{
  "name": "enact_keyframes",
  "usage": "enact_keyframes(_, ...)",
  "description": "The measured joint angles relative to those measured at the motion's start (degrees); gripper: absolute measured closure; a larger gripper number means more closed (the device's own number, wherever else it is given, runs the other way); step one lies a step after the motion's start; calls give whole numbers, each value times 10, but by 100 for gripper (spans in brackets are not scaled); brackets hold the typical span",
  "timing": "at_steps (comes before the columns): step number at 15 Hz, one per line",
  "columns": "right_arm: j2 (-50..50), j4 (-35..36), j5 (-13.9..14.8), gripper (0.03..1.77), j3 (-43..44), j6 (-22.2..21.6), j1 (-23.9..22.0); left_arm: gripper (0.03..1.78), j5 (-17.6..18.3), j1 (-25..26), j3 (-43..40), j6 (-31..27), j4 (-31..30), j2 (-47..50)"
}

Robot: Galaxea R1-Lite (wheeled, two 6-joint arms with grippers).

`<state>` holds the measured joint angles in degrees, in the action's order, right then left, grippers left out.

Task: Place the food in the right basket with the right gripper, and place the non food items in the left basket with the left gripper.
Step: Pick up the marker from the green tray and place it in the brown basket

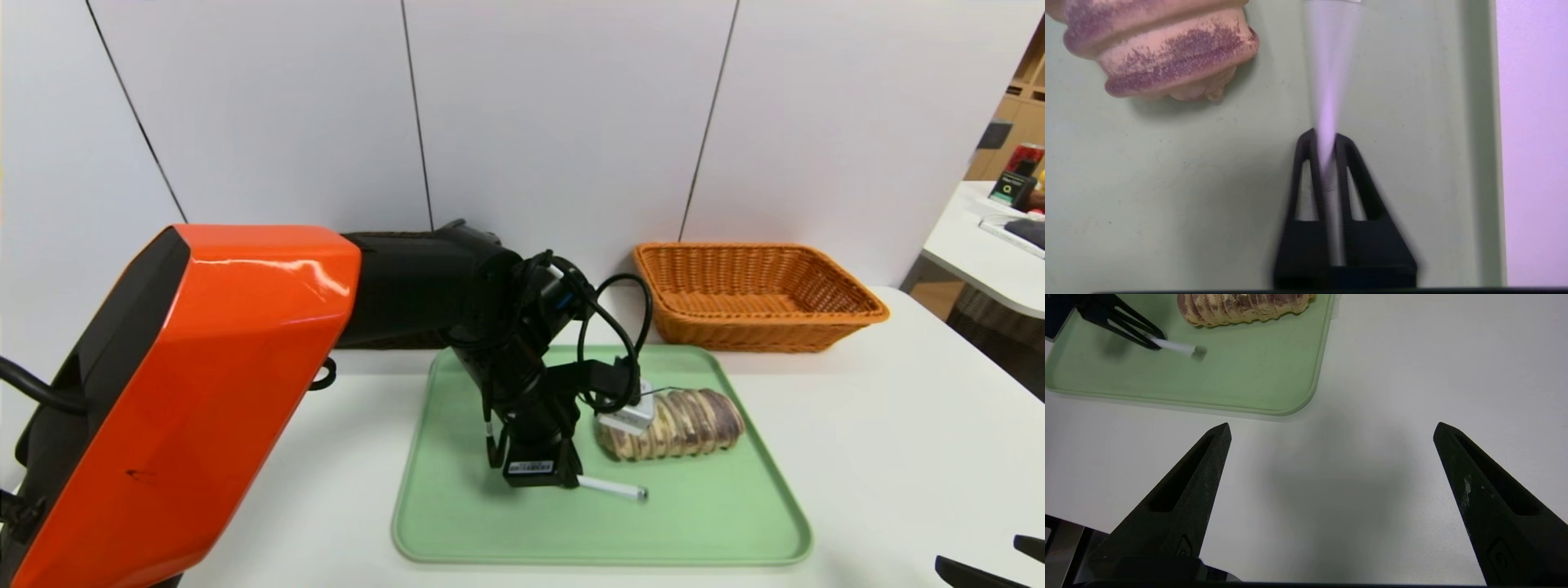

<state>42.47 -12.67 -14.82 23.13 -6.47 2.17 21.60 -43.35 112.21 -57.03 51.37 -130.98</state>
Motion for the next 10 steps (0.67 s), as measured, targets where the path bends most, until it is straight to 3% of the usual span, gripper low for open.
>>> enact_keyframes(10, -3, 0, 0, 9, 0, -2, 0, 176, 0, 2, 1, 4, -1, 12)
